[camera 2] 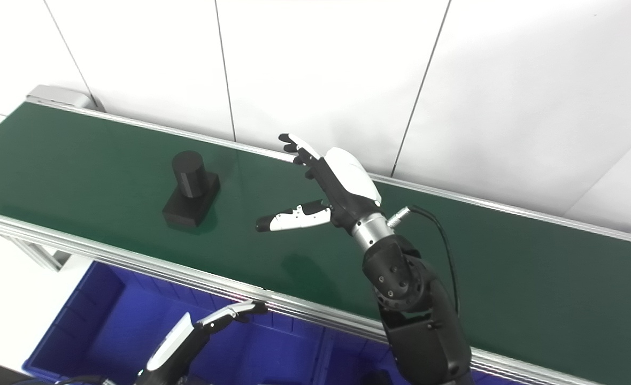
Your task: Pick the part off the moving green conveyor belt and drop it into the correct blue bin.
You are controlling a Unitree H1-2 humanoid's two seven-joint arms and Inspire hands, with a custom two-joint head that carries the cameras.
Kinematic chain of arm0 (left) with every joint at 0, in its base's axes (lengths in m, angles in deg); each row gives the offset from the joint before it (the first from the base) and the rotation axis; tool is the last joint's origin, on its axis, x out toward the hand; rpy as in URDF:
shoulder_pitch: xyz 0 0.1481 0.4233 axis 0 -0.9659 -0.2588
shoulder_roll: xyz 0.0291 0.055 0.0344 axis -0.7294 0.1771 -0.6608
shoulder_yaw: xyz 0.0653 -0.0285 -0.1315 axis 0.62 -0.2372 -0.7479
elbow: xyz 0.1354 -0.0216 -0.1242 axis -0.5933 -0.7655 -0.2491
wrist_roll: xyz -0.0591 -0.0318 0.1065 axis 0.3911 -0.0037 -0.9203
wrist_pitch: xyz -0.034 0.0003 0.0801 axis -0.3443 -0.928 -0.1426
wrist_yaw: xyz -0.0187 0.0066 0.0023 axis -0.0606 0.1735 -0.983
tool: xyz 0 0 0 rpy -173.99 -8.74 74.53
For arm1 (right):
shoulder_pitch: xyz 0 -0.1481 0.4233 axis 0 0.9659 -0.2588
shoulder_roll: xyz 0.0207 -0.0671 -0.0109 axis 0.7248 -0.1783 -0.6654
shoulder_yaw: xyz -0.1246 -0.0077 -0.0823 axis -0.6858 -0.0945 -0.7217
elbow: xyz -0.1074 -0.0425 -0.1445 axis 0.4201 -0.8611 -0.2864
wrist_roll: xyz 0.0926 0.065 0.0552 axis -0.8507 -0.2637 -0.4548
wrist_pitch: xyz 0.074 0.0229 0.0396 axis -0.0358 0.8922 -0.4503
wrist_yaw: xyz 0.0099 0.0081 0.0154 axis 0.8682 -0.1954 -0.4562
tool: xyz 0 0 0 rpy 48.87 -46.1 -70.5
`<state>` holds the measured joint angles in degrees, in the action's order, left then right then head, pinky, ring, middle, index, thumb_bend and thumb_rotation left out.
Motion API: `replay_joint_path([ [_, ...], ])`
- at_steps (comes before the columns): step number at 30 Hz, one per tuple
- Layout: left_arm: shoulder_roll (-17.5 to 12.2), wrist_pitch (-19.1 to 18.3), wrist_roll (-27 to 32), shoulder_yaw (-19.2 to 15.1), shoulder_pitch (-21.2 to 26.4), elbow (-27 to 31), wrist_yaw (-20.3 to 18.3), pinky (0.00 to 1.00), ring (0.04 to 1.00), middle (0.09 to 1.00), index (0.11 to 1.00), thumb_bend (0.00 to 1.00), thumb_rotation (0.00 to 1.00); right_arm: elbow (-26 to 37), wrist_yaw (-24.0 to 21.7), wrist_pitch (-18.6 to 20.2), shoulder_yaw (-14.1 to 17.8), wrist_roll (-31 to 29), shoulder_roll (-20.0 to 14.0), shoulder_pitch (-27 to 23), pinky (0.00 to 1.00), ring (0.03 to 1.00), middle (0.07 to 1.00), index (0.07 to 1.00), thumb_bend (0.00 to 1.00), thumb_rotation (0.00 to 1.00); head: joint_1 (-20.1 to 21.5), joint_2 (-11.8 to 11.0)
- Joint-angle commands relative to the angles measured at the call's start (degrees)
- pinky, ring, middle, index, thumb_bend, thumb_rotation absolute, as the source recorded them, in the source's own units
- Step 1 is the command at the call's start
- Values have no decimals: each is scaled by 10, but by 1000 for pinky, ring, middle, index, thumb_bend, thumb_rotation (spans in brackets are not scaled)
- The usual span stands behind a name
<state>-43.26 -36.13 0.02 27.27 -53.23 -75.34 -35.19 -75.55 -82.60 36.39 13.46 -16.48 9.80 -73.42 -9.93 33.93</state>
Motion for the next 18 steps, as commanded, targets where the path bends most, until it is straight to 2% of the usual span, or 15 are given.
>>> replay_joint_path([
  [1, -14, 14, -13, -1, 1, 10, 17, 744, 820, 853, 824, 1000, 405, 1, 15, -18, 2, -1, 16, -32, 694, 818, 883, 941, 935, 515, 1, -1],
  [5, -17, 14, -16, 5, 0, 8, 22, 742, 820, 853, 825, 1000, 413, -30, 16, -10, -4, 4, 27, -50, 717, 836, 892, 943, 940, 514, 2, 0],
  [18, -18, 14, -25, 20, 5, 4, 35, 716, 812, 865, 823, 992, 420, -132, 22, -18, -33, 19, 56, -113, 784, 867, 904, 934, 936, 500, 2, 2],
])
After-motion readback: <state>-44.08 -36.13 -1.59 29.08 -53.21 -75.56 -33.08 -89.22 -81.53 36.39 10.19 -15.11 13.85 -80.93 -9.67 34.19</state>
